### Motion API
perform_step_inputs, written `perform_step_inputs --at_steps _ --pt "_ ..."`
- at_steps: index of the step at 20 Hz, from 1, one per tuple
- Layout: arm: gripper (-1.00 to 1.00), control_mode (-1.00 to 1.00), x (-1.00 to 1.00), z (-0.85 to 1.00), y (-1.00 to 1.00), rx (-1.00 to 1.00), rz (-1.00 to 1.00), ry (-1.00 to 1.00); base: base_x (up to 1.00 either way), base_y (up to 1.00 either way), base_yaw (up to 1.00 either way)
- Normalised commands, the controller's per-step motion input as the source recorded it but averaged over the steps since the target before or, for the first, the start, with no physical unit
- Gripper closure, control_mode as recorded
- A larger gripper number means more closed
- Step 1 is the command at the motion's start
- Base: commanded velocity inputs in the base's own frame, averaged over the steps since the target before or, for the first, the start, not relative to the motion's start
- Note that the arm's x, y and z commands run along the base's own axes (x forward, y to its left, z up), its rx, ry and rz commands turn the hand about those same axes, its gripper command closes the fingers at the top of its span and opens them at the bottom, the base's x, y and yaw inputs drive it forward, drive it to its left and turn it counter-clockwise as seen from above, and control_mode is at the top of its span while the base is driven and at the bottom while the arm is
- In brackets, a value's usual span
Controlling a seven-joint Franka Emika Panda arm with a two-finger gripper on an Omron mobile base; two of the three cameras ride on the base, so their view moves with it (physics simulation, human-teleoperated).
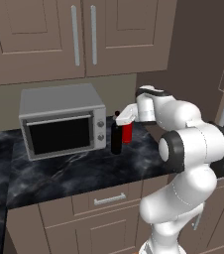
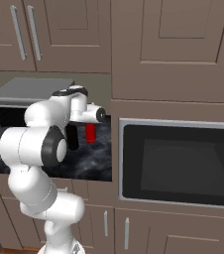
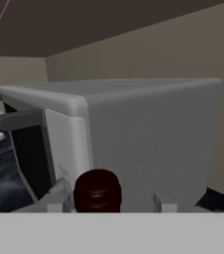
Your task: Move the drinks to the dining counter.
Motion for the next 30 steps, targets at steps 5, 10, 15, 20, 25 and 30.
perform_step_inputs --at_steps 5,10,15,20,25,30 --pt "1.0 -1.0 0.0 0.0 0.0 0.0 0.0 0.0 0.0 0.0 0.0" --pt "1.0 -1.0 0.0 0.0 0.0 0.0 0.0 0.0 0.0 0.0 0.0" --pt "1.0 -1.0 0.0 0.0 0.0 0.0 0.0 0.0 0.0 0.0 0.0" --pt "1.0 -1.0 0.0 0.0 0.0 0.0 0.0 0.0 0.0 0.0 0.0" --pt "1.0 -1.0 -0.02 0.0 0.0 0.0 0.0 0.0 0.0 0.0 0.0" --pt "1.0 -1.0 -0.15 0.14 0.03 0.0 0.0 0.01 0.0 0.0 0.0"
